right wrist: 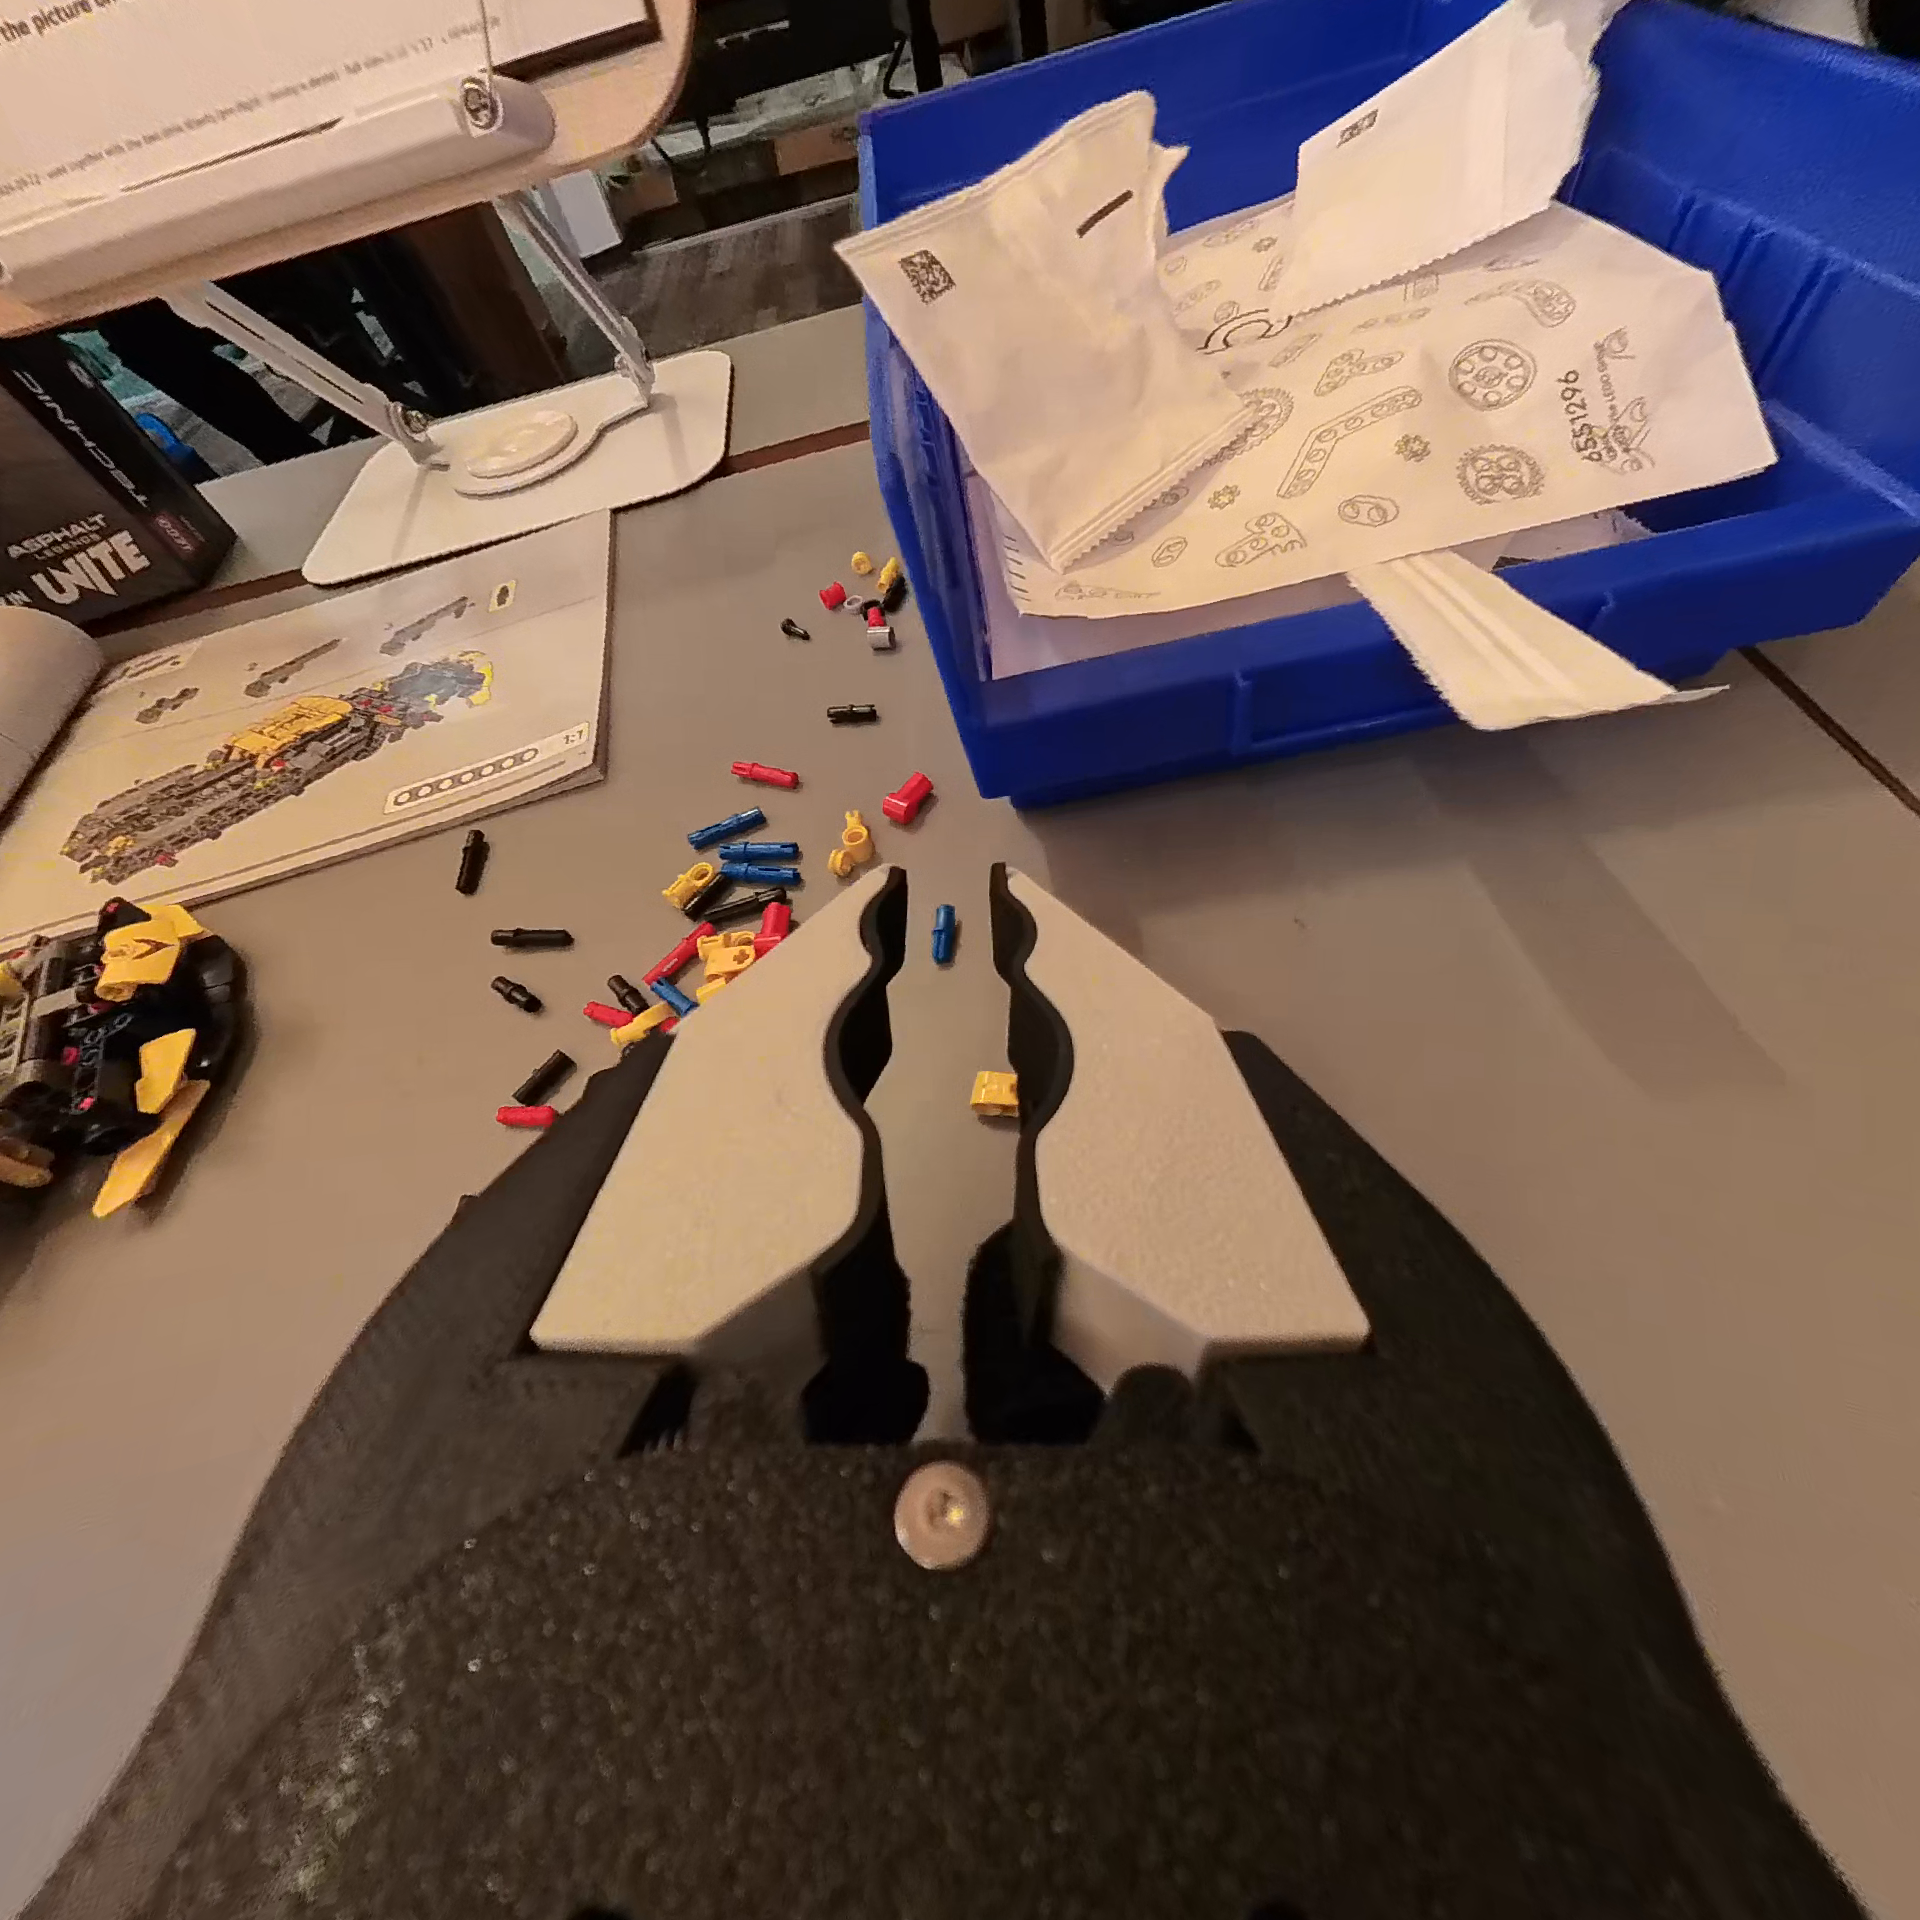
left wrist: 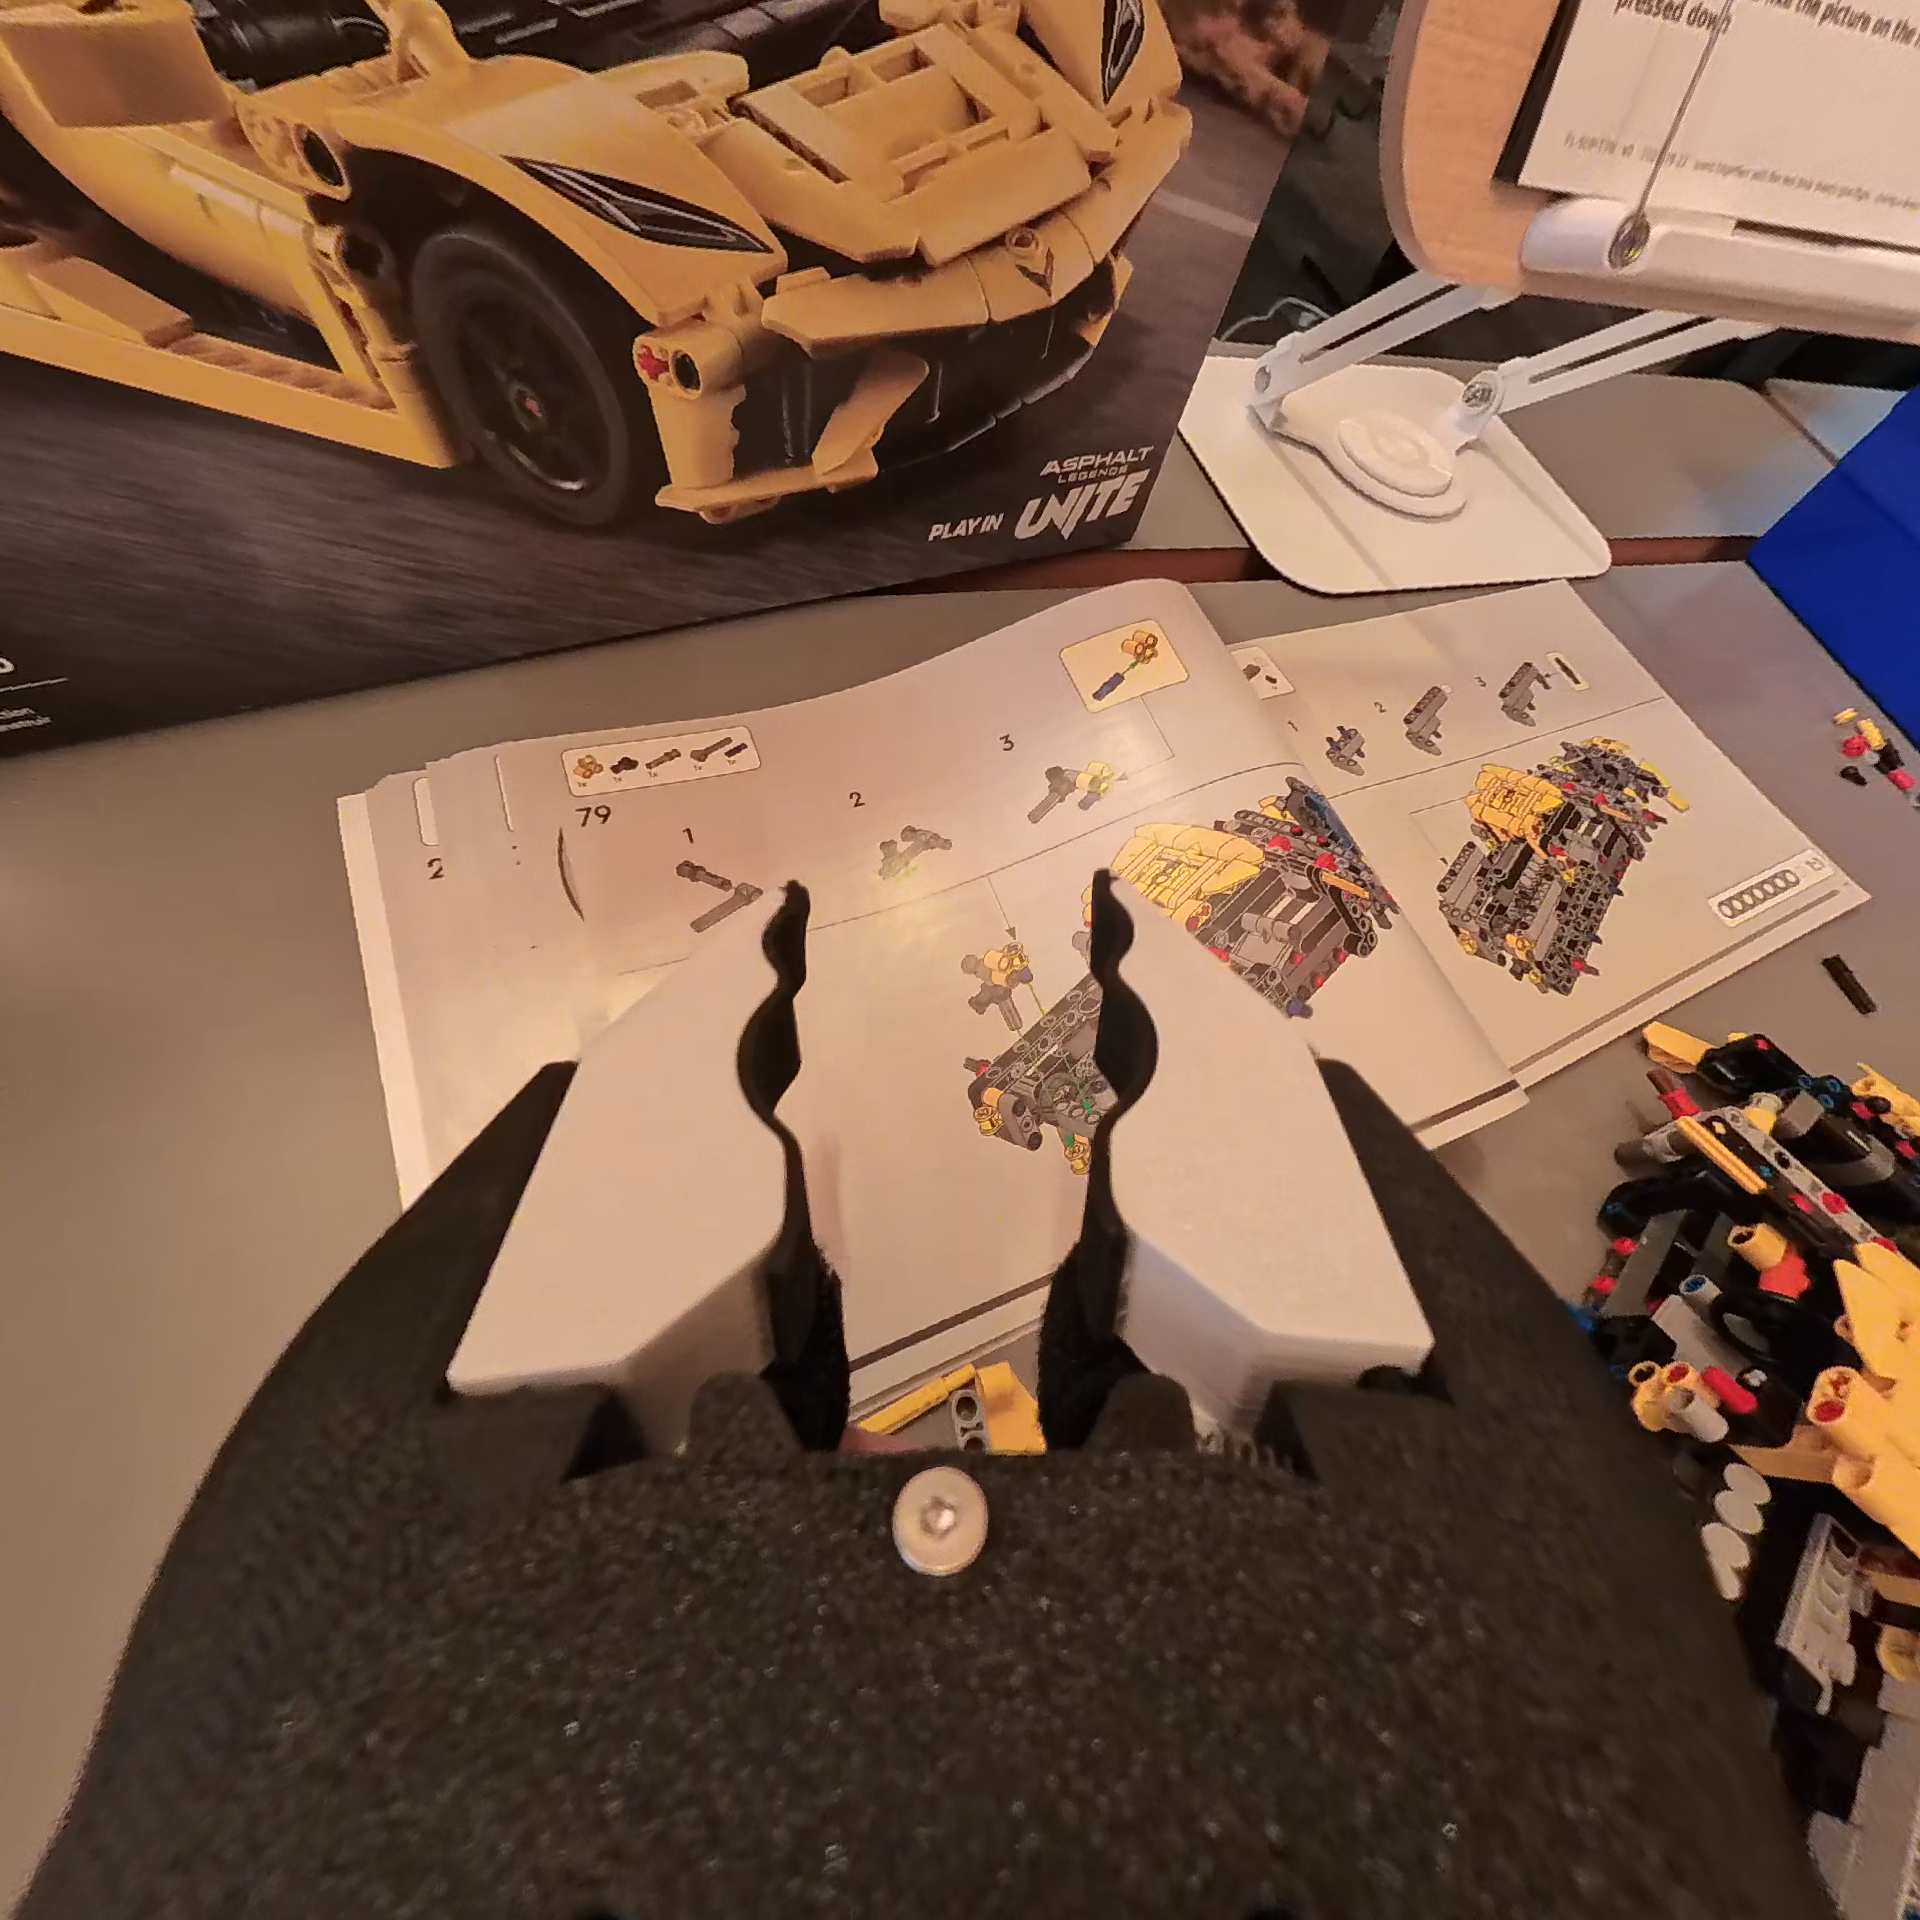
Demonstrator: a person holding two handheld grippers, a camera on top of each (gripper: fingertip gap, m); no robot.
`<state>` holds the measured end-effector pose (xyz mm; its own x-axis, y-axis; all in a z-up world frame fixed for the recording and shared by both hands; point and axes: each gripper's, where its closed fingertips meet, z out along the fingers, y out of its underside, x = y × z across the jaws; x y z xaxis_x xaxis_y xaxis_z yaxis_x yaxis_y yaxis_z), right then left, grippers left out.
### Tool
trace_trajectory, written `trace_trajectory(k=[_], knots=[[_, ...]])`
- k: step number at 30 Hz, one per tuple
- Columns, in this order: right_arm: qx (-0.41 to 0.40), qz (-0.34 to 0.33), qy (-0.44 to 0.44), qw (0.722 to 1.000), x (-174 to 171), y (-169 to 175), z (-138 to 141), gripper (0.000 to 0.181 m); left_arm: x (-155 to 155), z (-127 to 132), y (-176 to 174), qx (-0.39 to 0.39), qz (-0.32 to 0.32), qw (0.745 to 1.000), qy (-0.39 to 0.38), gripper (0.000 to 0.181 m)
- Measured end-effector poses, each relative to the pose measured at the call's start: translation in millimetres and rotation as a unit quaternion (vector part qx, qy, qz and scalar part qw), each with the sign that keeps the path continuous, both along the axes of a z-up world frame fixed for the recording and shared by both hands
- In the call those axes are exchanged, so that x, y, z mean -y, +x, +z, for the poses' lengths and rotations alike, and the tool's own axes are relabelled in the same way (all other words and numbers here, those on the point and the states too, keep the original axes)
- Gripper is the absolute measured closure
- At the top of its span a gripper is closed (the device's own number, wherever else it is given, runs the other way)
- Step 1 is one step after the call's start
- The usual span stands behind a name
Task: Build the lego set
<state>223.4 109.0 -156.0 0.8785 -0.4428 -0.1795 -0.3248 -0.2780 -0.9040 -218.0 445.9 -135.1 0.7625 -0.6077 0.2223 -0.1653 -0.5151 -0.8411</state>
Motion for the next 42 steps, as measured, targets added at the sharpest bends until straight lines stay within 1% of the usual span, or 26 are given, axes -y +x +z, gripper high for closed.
trace_trajectory(k=[2,5,7,10,13,16,18,19,21,22,25,28,31,32,34,37,40,42], knots=[[0.007,0.009,0.003,1.000,-2.0,-3.3,2.3,0.166,-0.1,-0.2,-0.7,0.004,0.000,1.000,-0.004,0.126],[0.024,0.042,0.013,0.999,-10.5,-14.9,8.0,0.161,2.5,3.7,0.0,0.012,-0.004,1.000,-0.008,0.126],[0.043,0.057,-0.005,0.997,-15.0,-21.1,5.5,0.158,2.6,8.8,-0.3,0.016,-0.003,1.000,0.001,0.126],[0.058,0.081,-0.008,0.995,-20.3,-32.3,7.9,0.156,-1.4,7.6,-5.4,0.010,0.008,1.000,0.007,0.126],[0.038,0.124,-0.018,0.991,-29.6,-49.5,2.8,0.151,0.6,3.6,-1.5,0.023,0.000,1.000,-0.013,0.126],[0.022,0.167,-0.045,0.985,-42.0,-71.1,-3.4,0.147,2.0,6.0,-1.0,0.018,-0.002,1.000,-0.006,0.126],[0.044,0.204,-0.062,0.976,-52.1,-88.2,0.0,0.147,2.1,8.9,-1.0,0.021,-0.002,1.000,-0.002,0.126],[0.064,0.224,-0.084,0.969,-55.5,-94.0,-0.9,0.148,2.4,9.6,-0.6,0.024,-0.002,1.000,-0.003,0.126],[0.098,0.238,-0.110,0.960,-60.8,-95.2,0.1,0.152,2.6,8.9,0.2,0.029,-0.003,1.000,-0.007,0.126],[0.093,0.243,-0.111,0.959,-63.5,-95.6,0.1,0.153,2.6,7.8,0.9,0.032,-0.003,0.999,-0.010,0.126],[0.060,0.248,-0.136,0.957,-69.2,-91.4,-9.7,0.149,4.0,3.3,3.6,0.031,-0.009,0.999,-0.020,0.126],[0.056,0.247,-0.140,0.957,-73.3,-87.6,-13.9,0.149,7.4,8.6,6.6,0.039,-0.015,0.999,-0.018,0.126],[0.031,0.283,-0.144,0.948,-72.6,-98.9,-22.4,0.148,9.6,14.6,7.3,0.042,-0.017,0.999,-0.010,0.126],[0.034,0.300,-0.155,0.941,-70.5,-104.8,-28.0,0.147,10.3,15.5,7.7,0.043,-0.018,0.999,-0.010,0.126],[0.068,0.311,-0.174,0.932,-68.6,-108.0,-36.4,0.148,12.0,16.7,9.5,0.047,-0.022,0.999,-0.011,0.126],[0.073,0.335,-0.195,0.919,-69.2,-118.6,-47.4,0.150,13.1,15.8,11.3,0.045,-0.025,0.999,-0.012,0.126],[0.086,0.332,-0.198,0.918,-73.6,-117.8,-47.9,0.156,14.1,15.1,12.9,0.046,-0.027,0.998,-0.014,0.126],[0.087,0.330,-0.198,0.919,-74.6,-116.7,-46.9,0.157,15.2,14.5,14.4,0.044,-0.030,0.998,-0.014,0.126]])
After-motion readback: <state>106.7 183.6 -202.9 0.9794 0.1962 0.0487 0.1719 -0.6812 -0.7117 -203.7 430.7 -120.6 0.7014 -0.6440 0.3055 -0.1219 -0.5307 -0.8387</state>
